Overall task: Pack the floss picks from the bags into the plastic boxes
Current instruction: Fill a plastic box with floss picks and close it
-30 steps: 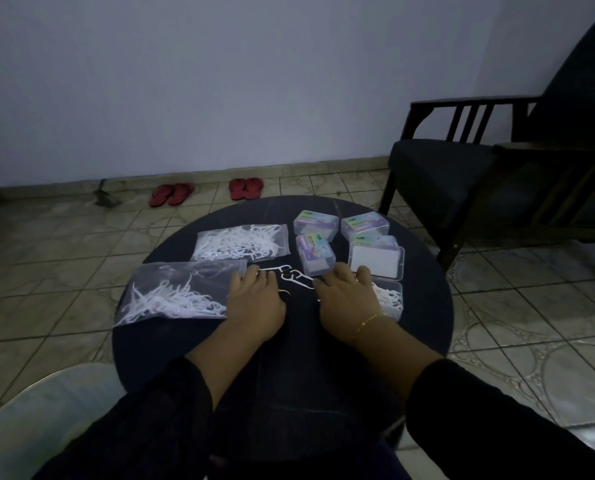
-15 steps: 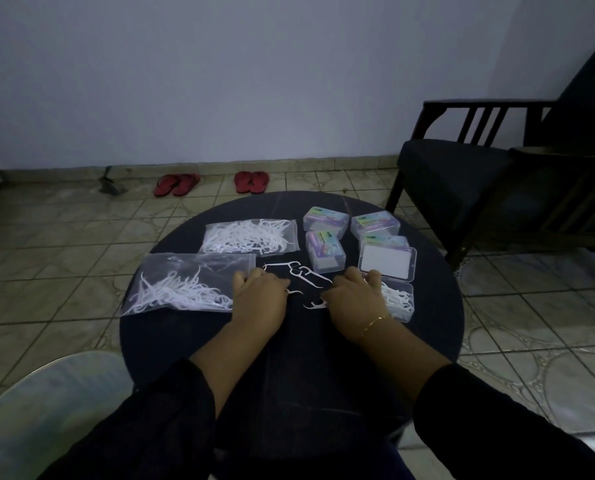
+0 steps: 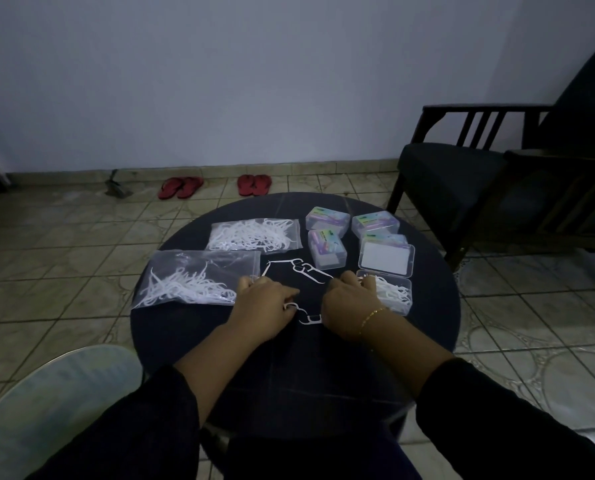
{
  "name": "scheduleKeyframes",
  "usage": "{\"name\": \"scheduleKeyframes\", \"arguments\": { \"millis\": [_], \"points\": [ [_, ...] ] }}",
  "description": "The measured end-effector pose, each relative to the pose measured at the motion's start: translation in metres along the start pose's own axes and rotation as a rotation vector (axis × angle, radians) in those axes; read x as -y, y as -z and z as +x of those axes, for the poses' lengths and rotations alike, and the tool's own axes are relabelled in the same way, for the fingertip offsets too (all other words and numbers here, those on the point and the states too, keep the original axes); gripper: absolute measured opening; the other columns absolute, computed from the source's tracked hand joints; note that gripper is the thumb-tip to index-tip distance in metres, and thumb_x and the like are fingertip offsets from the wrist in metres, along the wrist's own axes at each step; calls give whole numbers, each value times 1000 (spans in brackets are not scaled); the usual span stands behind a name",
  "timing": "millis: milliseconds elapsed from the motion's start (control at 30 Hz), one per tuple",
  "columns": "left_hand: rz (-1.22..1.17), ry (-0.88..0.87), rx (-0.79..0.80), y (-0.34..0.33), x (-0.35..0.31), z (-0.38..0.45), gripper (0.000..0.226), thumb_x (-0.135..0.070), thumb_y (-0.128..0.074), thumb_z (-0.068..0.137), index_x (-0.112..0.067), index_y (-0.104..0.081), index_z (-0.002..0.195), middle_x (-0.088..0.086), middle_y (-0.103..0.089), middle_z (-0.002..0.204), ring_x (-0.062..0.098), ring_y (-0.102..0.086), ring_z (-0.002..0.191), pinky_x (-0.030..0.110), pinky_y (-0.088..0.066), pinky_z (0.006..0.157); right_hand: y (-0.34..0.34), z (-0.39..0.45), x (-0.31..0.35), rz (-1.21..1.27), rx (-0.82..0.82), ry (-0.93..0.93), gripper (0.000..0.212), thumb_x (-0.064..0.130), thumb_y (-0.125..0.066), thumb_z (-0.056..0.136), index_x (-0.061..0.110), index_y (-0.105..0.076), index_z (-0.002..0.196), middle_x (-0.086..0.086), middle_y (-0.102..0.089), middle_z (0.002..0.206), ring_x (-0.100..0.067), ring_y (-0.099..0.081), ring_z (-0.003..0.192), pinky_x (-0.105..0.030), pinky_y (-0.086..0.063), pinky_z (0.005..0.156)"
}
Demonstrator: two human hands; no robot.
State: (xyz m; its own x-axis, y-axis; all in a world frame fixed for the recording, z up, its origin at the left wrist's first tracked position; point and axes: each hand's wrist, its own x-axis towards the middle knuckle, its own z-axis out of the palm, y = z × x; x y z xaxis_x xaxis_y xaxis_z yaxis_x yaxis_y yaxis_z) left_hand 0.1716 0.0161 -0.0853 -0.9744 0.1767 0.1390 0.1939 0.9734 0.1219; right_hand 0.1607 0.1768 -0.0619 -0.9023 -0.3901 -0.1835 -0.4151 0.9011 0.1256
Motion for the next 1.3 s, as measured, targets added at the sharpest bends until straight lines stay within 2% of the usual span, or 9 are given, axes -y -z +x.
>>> {"name": "scheduleKeyframes", "arguments": {
  "millis": [100,233,400,533,700,800,1000,1200,1300],
  "points": [
    [-7,-4,-9,3,4,-6,39,-40,-51,92,-36,-52,131,-14,-62,117,12,-42,120,32,-17,94,0,-5,1,12,20,5,35,36,-48,92,16,-59,118,-6,-46,129,-26,-32,122,-46,-25,99],
    [51,-17,6,6,10,-12,48,-37,-52,88,-32,-47,135,-12,-54,129,14,-37,125,34,-18,96,-3,-14,1,-16,-86,-1,33,34,-47,93,16,-61,116,-6,-46,127,-27,-32,120,-44,-26,96],
    [111,-61,33,8,10,-10,30,-22,-48,86,-31,-63,111,-13,-62,111,13,-41,113,33,-17,84,-5,-25,-1,-43,-123,-14,27,21,-46,93,14,-62,114,-6,-47,127,-28,-30,123,-45,-23,100],
    [153,-82,44,10,5,-6,29,-25,-47,95,-35,-64,116,-12,-64,114,14,-40,114,35,-20,89,-4,-27,-2,-32,-116,-43,28,20,-45,93,14,-61,116,-6,-48,128,-28,-31,125,-44,-24,100],
    [88,-76,84,13,-1,-4,38,-34,-52,94,-36,-52,132,-11,-59,125,14,-38,122,35,-20,97,-7,-27,-5,-14,-16,-45,40,40,-54,88,16,-59,120,-7,-45,130,-29,-30,126,-46,-25,101],
    [122,-81,88,14,0,-4,45,-39,-54,92,-35,-46,136,-12,-52,134,14,-35,126,37,-20,98,-12,-28,-5,-4,-18,-36,44,43,-55,85,15,-59,119,-8,-45,128,-29,-31,125,-46,-26,101],
    [191,-110,106,19,2,-6,24,-32,-49,94,-36,-67,109,-12,-64,105,15,-40,113,35,-21,88,-16,-30,-7,8,-61,-6,44,46,-54,84,15,-62,114,-6,-47,122,-27,-34,120,-42,-28,97],
    [189,-79,236,24,2,7,15,-44,-57,89,-35,-67,95,-16,-66,99,11,-40,115,40,-17,101,-9,-33,-20,100,-182,3,38,45,-56,82,18,-65,108,-2,-49,119,-23,-36,116,-39,-30,95],
    [177,-94,270,24,-1,11,12,-41,-61,85,-31,-65,91,-14,-64,94,12,-42,112,39,-18,99,5,-33,-39,142,-258,-71,34,46,-56,84,22,-64,106,0,-49,118,-21,-37,115,-39,-32,96]
  ]
}}
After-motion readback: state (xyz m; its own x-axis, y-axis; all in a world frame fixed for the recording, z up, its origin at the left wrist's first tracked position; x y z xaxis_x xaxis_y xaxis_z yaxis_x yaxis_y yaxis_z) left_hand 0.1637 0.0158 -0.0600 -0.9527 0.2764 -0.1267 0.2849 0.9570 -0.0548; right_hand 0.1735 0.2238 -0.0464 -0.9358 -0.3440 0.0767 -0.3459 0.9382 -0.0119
